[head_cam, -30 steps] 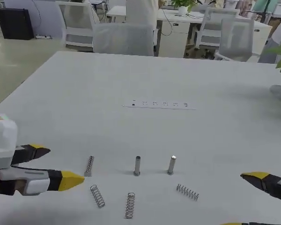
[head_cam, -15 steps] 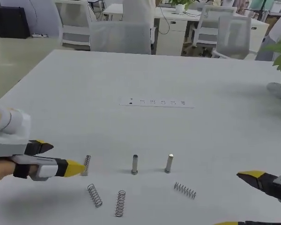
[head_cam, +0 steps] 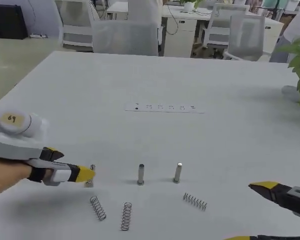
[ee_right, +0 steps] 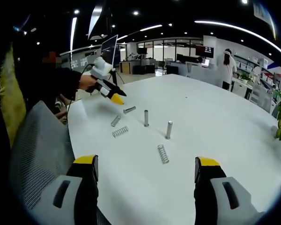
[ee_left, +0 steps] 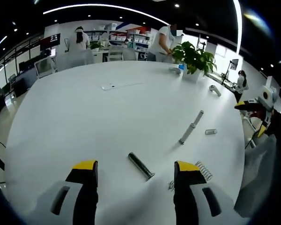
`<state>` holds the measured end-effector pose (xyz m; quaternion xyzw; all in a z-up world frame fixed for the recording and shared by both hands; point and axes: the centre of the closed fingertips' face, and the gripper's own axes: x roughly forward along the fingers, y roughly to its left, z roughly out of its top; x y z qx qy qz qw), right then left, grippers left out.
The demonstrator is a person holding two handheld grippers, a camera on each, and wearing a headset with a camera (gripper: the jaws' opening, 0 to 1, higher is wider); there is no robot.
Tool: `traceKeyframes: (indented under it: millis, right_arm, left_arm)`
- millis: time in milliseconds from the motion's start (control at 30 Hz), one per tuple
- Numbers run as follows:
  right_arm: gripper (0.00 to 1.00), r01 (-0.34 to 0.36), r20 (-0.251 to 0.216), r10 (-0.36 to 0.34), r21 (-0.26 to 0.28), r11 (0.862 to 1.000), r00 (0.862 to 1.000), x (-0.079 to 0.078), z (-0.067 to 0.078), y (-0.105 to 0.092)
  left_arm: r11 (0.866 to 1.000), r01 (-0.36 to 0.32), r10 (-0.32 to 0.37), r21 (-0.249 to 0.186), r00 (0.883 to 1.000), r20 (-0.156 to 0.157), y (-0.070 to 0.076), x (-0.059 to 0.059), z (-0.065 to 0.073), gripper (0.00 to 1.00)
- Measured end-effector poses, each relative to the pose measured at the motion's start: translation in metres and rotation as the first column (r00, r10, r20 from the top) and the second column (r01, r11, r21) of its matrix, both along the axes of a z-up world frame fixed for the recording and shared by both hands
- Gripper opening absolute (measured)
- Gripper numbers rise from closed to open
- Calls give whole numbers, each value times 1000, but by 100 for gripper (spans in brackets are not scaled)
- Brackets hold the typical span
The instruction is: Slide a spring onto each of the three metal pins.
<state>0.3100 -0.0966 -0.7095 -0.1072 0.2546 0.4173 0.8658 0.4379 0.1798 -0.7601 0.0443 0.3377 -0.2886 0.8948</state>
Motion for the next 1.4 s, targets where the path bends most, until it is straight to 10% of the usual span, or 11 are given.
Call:
traceKeyframes:
  millis: [733, 1400]
  right_arm:
    - [83, 3, -15, -3, 3, 1000, 1000, -1, -5, -2]
    - [82, 1, -23, -1, -4, 1000, 1000, -3, -8, -3]
  left_arm:
    - [995, -24, 30, 99, 997, -65, -7, 16, -19, 43]
    - [979, -31, 69, 200, 980, -187, -8, 22, -33, 32]
